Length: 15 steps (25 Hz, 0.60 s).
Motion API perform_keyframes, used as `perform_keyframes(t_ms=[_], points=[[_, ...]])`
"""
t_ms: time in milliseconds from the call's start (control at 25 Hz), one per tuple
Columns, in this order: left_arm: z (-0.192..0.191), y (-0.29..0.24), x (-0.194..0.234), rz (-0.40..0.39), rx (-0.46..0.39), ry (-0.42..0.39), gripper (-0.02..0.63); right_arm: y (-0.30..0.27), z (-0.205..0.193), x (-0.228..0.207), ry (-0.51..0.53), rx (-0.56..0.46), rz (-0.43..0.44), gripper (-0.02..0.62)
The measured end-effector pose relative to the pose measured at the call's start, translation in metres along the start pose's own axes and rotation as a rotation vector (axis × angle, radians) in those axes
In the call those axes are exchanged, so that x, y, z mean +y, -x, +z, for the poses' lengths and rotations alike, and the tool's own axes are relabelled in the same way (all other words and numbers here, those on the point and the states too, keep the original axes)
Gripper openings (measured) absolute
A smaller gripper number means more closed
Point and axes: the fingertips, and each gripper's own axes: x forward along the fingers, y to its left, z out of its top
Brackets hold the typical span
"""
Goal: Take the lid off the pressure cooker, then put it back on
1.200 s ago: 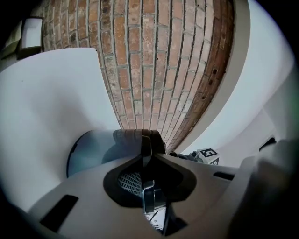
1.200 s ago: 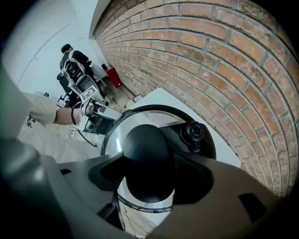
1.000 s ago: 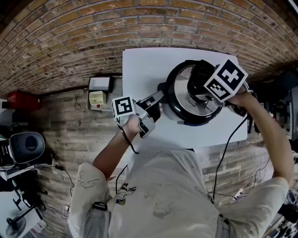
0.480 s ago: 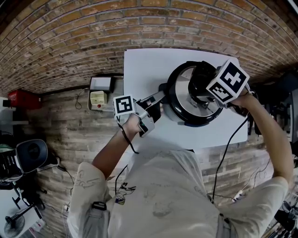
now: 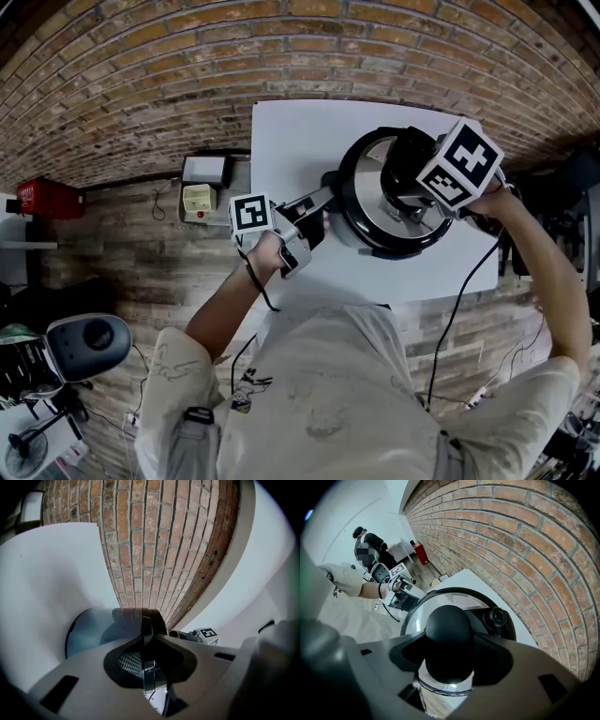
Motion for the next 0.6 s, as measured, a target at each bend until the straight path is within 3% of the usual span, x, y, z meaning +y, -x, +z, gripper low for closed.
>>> perform_keyframes(t_ms=[600], points=[[0.0,0.001,0.001,-0.004,0.0,-0.001,0.064,0.02,0.007,0.0,0.02,-0.041,-0.03,0.291]])
